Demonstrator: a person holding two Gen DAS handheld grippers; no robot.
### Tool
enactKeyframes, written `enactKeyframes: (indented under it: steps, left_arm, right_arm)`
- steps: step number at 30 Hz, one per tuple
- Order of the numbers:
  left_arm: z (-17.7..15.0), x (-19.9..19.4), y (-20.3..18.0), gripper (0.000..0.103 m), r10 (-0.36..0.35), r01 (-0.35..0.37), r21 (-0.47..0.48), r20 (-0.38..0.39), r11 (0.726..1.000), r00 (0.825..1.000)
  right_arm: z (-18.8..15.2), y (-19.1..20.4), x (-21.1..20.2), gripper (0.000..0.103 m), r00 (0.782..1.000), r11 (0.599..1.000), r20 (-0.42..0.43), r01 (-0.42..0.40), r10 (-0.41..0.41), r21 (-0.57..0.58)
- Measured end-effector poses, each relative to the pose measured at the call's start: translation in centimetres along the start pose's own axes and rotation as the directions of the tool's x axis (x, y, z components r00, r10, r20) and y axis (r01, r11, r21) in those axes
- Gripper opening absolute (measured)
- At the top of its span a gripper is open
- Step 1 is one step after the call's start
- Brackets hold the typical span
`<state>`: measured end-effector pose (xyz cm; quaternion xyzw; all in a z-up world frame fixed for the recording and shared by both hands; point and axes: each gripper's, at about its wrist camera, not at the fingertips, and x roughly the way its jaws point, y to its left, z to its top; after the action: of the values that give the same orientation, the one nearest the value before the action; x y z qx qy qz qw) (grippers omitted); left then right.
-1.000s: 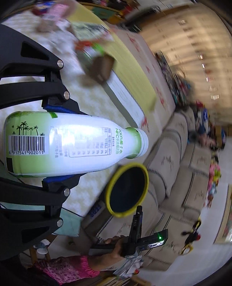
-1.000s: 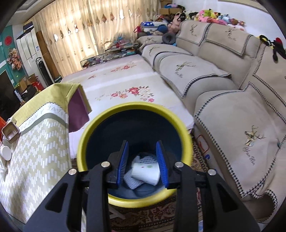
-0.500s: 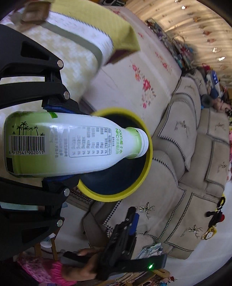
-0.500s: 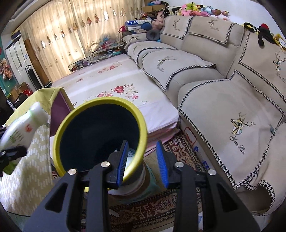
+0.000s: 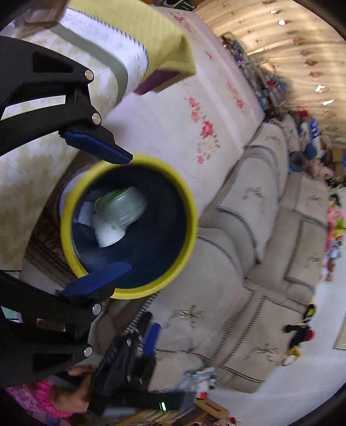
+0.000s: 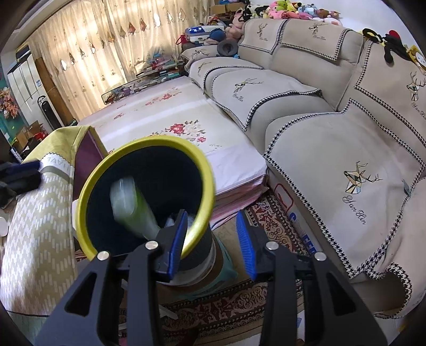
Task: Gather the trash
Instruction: 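Grasp the crumpled white tissue with the right gripper and lift it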
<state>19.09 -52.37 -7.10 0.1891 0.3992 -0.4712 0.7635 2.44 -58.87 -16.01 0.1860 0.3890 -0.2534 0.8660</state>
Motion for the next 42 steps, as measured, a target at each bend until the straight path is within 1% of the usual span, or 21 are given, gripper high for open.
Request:
enactKeyframes:
  steps: [4, 7, 9, 11, 13, 15, 16, 19, 21, 22, 23, 24, 25, 27, 29, 31, 34, 36, 40, 41, 42]
  left_arm:
    - [-2.6, -6.3, 2.7, 0.087, 0.019, -0.014, -0.038, 0.127, 0.999, 0.992]
    - [-6.4, -11.1, 5.3, 0.091, 0.051, -0.032, -0.093, 0.215, 0.995, 0.975]
    - [-9.6, -14.0, 7.6, 0.092, 0.104, -0.073, -0.132, 0.253, 0.989, 0.962]
    - [-12.9, -16.5, 9.7, 0.093, 0.189, -0.147, -0.168, 0.270, 0.975, 0.944]
    - [-16.0, -18.7, 12.1, 0.094, 0.271, -0.216, -0.216, 0.266, 0.952, 0.925]
    - [-18.8, -20.7, 14.2, 0.095, 0.324, -0.254, -0.271, 0.257, 0.928, 0.910]
    - [-20.6, -21.9, 15.8, 0.095, 0.355, -0.273, -0.315, 0.244, 0.909, 0.902]
    - [-24.5, -24.2, 19.7, 0.095, 0.420, -0.314, -0.399, 0.214, 0.862, 0.882]
    - [-27.2, -25.7, 22.5, 0.095, 0.482, -0.360, -0.456, 0.182, 0.814, 0.857]
    - [-28.2, -26.1, 23.4, 0.095, 0.499, -0.374, -0.471, 0.173, 0.799, 0.849]
    - [-29.5, -26.7, 24.8, 0.095, 0.524, -0.395, -0.489, 0.160, 0.778, 0.836]
    - [-30.4, -26.9, 25.5, 0.096, 0.537, -0.404, -0.499, 0.154, 0.767, 0.830]
    - [-31.4, -27.1, 26.6, 0.096, 0.557, -0.417, -0.515, 0.146, 0.749, 0.818]
    - [-33.0, -27.1, 27.4, 0.096, 0.570, -0.419, -0.537, 0.146, 0.732, 0.809]
    - [-34.2, -26.9, 28.7, 0.096, 0.571, -0.404, -0.569, 0.145, 0.716, 0.808]
    - [-34.8, -26.8, 29.6, 0.096, 0.569, -0.396, -0.583, 0.141, 0.709, 0.811]
    - [-35.4, -27.4, 29.8, 0.096, 0.593, -0.415, -0.578, 0.153, 0.703, 0.791]
    - [-34.8, -27.0, 29.4, 0.096, 0.603, -0.430, -0.573, 0.145, 0.698, 0.785]
    - [-34.7, -28.0, 28.8, 0.096, 0.594, -0.412, -0.587, 0.152, 0.697, 0.790]
    - [-34.8, -28.3, 28.9, 0.096, 0.596, -0.407, -0.594, 0.156, 0.694, 0.788]
    - [-35.0, -28.7, 28.9, 0.096, 0.602, -0.405, -0.603, 0.161, 0.687, 0.782]
  right_arm:
    - [-0.3, 1.4, 0.3, 0.037, 1.000, 0.999, -0.008, -0.028, 0.028, -0.017]
    - [-0.4, 3.1, 0.6, 0.037, 0.999, 0.998, -0.019, -0.047, 0.046, -0.045]
    - [-0.4, 4.4, 0.9, 0.038, 0.998, 0.996, -0.027, -0.057, 0.055, -0.067]
    - [-0.4, 6.1, 1.2, 0.038, 0.997, 0.993, -0.036, -0.070, 0.067, -0.093]
    - [-0.3, 7.8, 1.5, 0.038, 0.996, 0.990, -0.044, -0.083, 0.078, -0.117]
    - [-0.2, 9.7, 1.7, 0.039, 0.995, 0.985, -0.051, -0.097, 0.090, -0.141]
    - [-0.1, 11.1, 1.9, 0.039, 0.993, 0.981, -0.059, -0.109, 0.101, -0.159]
    - [0.2, 14.9, 2.4, 0.039, 0.988, 0.966, -0.075, -0.145, 0.132, -0.214]
    - [0.4, 17.8, 2.4, 0.039, 0.984, 0.952, -0.082, -0.177, 0.161, -0.251]
    - [0.5, 19.9, 2.2, 0.039, 0.978, 0.939, -0.088, -0.205, 0.188, -0.275]
    - [0.6, 21.1, 2.1, 0.039, 0.974, 0.931, -0.092, -0.223, 0.205, -0.287]
    - [0.7, 22.6, 2.0, 0.039, 0.969, 0.921, -0.098, -0.247, 0.228, -0.300]
    - [0.8, 24.6, 1.7, 0.039, 0.959, 0.905, -0.108, -0.282, 0.261, -0.318]
    - [0.7, 27.6, 1.3, 0.039, 0.946, 0.878, -0.122, -0.325, 0.301, -0.353]
    - [0.4, 30.6, 0.7, 0.039, 0.932, 0.848, -0.140, -0.363, 0.334, -0.387]
    - [0.0, 33.2, 0.2, 0.039, 0.914, 0.814, -0.168, -0.406, 0.370, -0.416]
    - [-1.2, 36.8, -0.8, 0.039, 0.891, 0.763, -0.191, -0.452, 0.412, -0.463]
    - [-2.1, 38.9, -1.5, 0.039, 0.873, 0.729, -0.210, -0.485, 0.441, -0.483]
    - [-4.4, 43.6, -3.2, 0.039, 0.833, 0.644, -0.253, -0.543, 0.491, -0.539]
    - [-5.0, 44.4, -3.6, 0.039, 0.830, 0.629, -0.257, -0.547, 0.496, -0.553]
    - [-5.5, 45.4, -3.9, 0.039, 0.828, 0.613, -0.260, -0.547, 0.497, -0.570]
